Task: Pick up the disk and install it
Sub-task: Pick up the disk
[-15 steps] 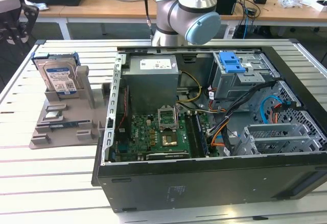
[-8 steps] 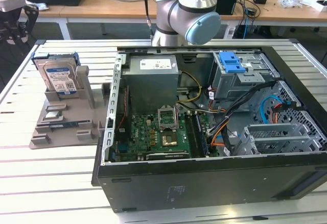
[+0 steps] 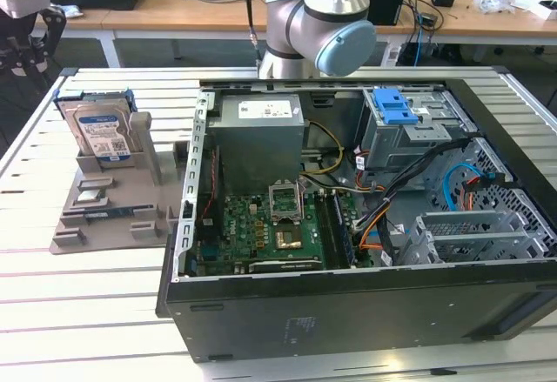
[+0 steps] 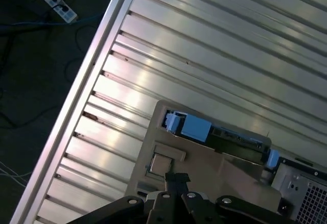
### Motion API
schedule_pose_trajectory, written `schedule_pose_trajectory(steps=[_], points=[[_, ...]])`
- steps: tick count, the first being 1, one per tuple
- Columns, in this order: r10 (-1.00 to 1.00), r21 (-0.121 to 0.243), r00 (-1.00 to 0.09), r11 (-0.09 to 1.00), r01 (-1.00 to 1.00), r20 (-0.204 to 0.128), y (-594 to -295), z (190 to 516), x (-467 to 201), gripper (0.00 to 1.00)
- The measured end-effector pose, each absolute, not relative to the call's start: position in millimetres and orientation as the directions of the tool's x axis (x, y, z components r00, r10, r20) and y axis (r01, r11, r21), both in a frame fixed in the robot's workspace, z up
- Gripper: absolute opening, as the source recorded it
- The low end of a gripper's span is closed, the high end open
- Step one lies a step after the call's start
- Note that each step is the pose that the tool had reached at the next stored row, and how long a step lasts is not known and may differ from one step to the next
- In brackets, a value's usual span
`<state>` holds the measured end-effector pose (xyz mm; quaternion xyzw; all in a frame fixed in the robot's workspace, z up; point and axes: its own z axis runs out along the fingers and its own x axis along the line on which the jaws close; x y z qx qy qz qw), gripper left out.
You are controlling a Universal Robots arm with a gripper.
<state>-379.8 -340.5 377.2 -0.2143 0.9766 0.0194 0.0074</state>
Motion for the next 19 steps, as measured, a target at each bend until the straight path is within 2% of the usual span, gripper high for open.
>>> schedule_pose_trajectory(steps=[19], points=[[-0.625, 0.035, -0.78, 0.78, -0.625, -0.023, -340.5, 377.1, -379.8, 0.11]])
